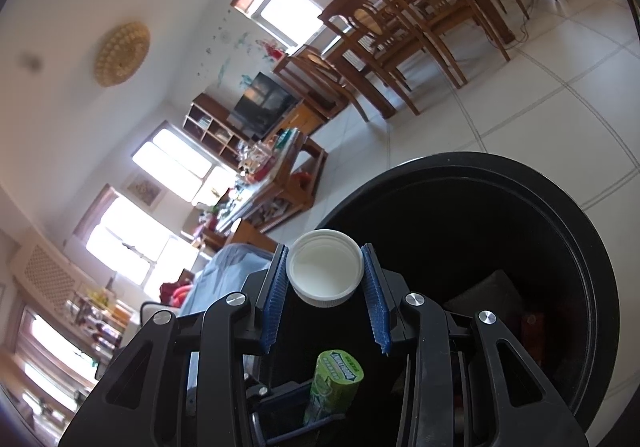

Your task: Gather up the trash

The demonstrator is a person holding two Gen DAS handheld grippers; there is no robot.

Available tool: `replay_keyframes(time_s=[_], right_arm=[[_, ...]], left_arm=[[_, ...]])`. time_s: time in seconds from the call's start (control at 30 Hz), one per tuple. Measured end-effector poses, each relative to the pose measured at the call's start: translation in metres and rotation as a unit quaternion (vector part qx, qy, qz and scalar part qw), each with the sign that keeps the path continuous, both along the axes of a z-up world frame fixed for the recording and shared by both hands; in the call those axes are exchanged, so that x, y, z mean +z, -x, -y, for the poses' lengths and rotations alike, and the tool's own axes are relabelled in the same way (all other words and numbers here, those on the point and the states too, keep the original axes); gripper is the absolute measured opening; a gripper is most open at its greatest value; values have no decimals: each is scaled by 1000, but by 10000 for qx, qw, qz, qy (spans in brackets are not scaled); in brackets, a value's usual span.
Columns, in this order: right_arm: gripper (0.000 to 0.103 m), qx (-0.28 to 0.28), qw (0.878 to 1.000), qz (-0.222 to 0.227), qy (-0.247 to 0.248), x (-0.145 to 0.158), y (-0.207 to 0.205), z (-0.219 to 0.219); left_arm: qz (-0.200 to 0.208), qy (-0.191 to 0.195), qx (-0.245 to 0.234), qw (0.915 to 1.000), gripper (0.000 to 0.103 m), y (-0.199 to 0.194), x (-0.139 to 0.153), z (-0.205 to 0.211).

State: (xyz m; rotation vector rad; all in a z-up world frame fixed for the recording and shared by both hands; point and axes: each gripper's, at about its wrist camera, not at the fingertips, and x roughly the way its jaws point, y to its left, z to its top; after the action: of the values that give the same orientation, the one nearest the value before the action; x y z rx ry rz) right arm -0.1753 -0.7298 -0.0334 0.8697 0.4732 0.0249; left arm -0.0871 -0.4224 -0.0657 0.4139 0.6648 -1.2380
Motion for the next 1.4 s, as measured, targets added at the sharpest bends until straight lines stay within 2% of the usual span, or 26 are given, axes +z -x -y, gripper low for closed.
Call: replay_keyframes(time_s=[0.3, 0.4, 0.47, 0.57, 0.6, 0.63, 0.7, 0.83, 0.87, 0.9, 0.97, 1.17, 1.27, 1.4], right_arm=[[37, 16, 10000, -41, -29, -2, -1, 1], [46, 16, 10000, -69, -65, -3, 0, 1], [63, -61, 9999, -85, -88, -2, 2, 2], [70, -122, 9998, -69, -154, -4, 4, 5], [71, -118, 9998, -72, -165, -5, 4, 5], [76, -134, 9996, -88, -214, -5, 4, 6], [80, -178, 9994, -83, -270, -8, 5, 8], [84, -144, 9994, -79, -319, -10, 5, 8], [87, -129, 9993, -87, -342, -11, 6, 9], [88, -117, 9992, -99, -361, -12, 6, 9], [98, -126, 9987, -174, -461, -14, 6, 10], [98, -265, 9971, -405, -579, -18, 7, 12], [98, -410, 9971, -572, -272, -13, 5, 5], [98, -638, 9953, -605, 412, 8, -2, -17]], left_arm=[[178, 63, 15, 9998, 31, 12, 5, 2], [254, 56, 24, 9997, 32, 14, 4, 1], [329, 78, 48, 9994, 32, 17, 5, -1], [445, 79, 80, 9989, 33, 22, 6, -3], [507, 86, 111, 9986, 38, 24, 8, -4], [567, 113, 152, 9982, 43, 24, 9, -5], [692, 224, 242, 9971, 72, 27, 13, -10], [824, 356, 372, 9953, 83, 31, 20, -17], [847, 393, 423, 9947, 93, 31, 23, -20], [878, 454, 478, 9940, 98, 30, 25, -24], [874, 552, 532, 9932, 98, 27, 31, -30], [652, 673, 726, 9929, 98, 15, 40, -49], [561, 779, 814, 9920, 98, 14, 45, -63], [473, 953, 1001, 9893, 98, 7, 57, -89]])
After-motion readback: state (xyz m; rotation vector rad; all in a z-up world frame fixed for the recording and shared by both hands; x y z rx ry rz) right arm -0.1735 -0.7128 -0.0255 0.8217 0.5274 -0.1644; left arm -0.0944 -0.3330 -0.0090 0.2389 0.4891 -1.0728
